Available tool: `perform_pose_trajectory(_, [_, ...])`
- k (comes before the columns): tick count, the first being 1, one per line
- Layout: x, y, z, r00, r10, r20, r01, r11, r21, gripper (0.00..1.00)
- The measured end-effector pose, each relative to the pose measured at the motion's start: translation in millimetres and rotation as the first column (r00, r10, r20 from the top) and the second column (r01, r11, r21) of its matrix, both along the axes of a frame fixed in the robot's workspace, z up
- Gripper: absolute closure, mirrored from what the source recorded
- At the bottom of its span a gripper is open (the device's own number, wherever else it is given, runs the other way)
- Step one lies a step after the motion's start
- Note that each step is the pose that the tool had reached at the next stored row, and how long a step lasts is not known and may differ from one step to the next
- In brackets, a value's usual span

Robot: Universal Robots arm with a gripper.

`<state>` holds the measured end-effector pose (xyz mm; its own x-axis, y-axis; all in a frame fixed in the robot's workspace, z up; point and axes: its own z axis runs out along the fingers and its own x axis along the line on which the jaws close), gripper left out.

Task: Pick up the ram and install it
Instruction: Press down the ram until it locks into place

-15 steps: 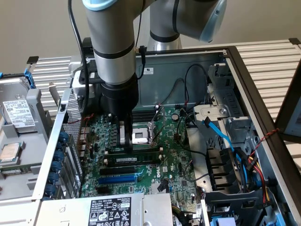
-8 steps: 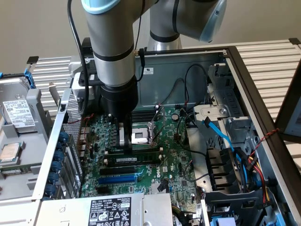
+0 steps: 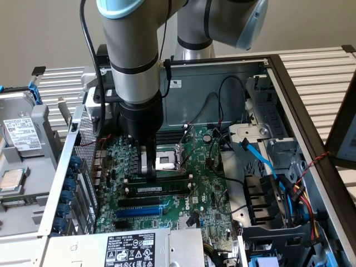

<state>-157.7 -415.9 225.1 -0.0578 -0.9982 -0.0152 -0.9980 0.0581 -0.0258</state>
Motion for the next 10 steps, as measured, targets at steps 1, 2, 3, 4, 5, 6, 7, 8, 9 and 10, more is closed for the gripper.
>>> perform_pose_trajectory(1, [0.0,0.1,-0.1,1.0,0.0,0.0001,0.0,1.0,0.0003,0.9])
perform_pose_trajectory(2, [0.2,0.3,1.8,1.0,0.0,0.0009,0.0,1.0,0.0012,0.9])
perform_pose_trajectory(3, [0.6,0.2,4.9,1.0,0.0,0.0027,0.0,1.0,0.0029,0.9])
perform_pose_trajectory(4, [0.9,-0.6,10.1,1.0,0.0,0.0006,0.0,1.0,0.0018,0.9])
perform_pose_trajectory(5, [1.9,-2.1,14.8,1.0,0.0,-0.0011,0.0,1.0,0.0014,0.9])
perform_pose_trajectory(6, [3.0,-2.8,18.4,1.0,0.0,-0.0024,0.0,1.0,0.0022,0.9])
perform_pose_trajectory(7, [4.6,-3.4,21.5,1.0,0.0,-0.0038,0.0,1.0,0.0034,0.9])
perform_pose_trajectory(8, [6.4,-4.3,24.6,1.0,0.0,-0.0052,0.0,1.0,0.0051,0.9])
perform_pose_trajectory(9, [8.4,-5.0,27.6,1.0,0.0,-0.007,0.0,1.0,0.0066,0.9])
perform_pose_trajectory(10, [10.5,-5.5,30.1,1.0,0.0,-0.0087,0.0,1.0,0.0086,0.9])
